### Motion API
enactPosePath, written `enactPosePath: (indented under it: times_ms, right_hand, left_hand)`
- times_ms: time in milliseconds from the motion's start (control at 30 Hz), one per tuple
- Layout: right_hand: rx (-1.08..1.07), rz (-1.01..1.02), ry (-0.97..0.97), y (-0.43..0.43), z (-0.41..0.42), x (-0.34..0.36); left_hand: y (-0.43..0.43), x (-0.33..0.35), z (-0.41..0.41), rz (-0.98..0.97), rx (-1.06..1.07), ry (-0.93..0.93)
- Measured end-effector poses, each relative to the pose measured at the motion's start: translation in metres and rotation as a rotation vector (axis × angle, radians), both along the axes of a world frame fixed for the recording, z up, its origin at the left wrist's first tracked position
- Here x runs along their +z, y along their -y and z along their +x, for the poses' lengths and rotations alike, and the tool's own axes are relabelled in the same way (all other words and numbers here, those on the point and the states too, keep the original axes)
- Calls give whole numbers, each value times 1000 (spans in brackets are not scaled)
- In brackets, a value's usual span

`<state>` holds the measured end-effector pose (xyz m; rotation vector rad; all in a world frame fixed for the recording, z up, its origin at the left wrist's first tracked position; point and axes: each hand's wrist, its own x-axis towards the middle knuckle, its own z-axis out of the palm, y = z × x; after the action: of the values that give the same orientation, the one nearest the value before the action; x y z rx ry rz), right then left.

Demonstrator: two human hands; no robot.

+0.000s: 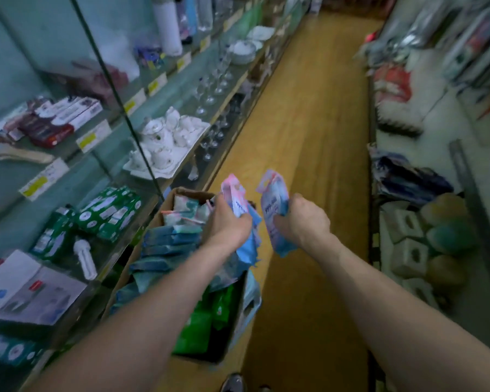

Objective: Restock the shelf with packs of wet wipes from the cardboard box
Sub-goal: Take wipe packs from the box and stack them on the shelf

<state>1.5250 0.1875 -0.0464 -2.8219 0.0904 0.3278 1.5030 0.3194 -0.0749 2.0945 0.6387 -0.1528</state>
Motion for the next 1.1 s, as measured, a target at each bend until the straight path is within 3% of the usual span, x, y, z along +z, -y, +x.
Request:
enactPosePath:
  times_ms: [133,433,800,1100]
  right_hand:
    - [-130,-1,84,50,-4,37]
    - [-440,2,264,191,-59,110]
    - [-763,-131,408,375,-217,189]
    - [-973,-141,493,465,-355,224]
  left_hand:
    - [45,45,30,199,-216,90]
    - [199,125,22,340,-530,268]
    - [412,202,-100,234,-860,513]
    - [538,235,-212,151,-1077,611]
